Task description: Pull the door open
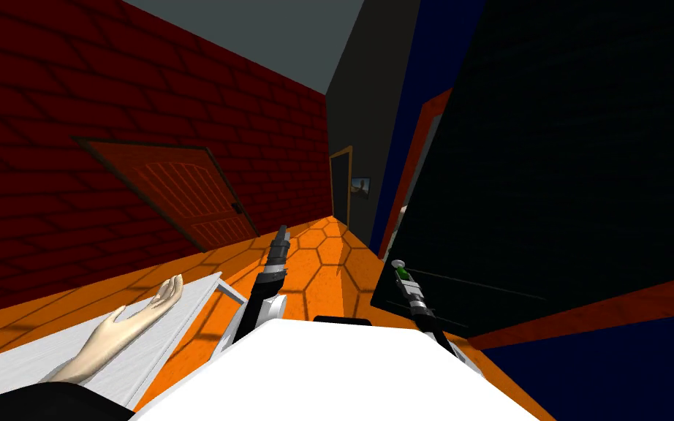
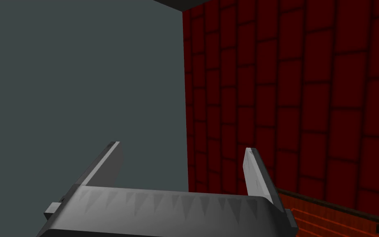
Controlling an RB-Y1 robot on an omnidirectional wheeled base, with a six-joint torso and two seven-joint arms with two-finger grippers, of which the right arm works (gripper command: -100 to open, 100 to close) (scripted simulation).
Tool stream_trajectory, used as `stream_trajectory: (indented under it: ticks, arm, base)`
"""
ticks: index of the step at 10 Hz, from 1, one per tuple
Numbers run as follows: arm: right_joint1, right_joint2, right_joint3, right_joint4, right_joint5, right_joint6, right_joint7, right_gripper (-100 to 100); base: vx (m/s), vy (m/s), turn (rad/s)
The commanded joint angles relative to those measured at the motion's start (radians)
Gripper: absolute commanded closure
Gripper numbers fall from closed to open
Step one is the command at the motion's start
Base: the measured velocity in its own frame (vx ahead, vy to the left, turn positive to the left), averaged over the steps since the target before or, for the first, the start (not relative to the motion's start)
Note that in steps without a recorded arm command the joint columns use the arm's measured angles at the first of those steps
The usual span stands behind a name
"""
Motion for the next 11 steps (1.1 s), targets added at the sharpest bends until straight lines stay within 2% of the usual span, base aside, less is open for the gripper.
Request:
stream_trajectory:
  ticks: [1, 2, 3, 8, 11]
  arm:
    - [0.012, -0.013, 0.018, -0.008, 0.010, -0.013, -0.020, 100]
    - [0.019, -0.022, 0.030, -0.012, 0.016, -0.020, -0.033, 100]
    - [0.016, -0.015, 0.024, -0.011, 0.013, -0.012, -0.023, 100]
    - [0.065, -0.068, 0.081, -0.017, 0.052, -0.084, -0.096, 100]
    - [0.084, -0.091, 0.104, -0.020, 0.068, -0.115, -0.126, 100]
  base:
    - [-0.191, -0.054, 0.071]
    - [-0.205, -0.034, 0.074]
    - [-0.098, -0.010, 0.022]
    - [-0.195, -0.048, 0.100]
    - [-0.172, -0.030, 0.066]
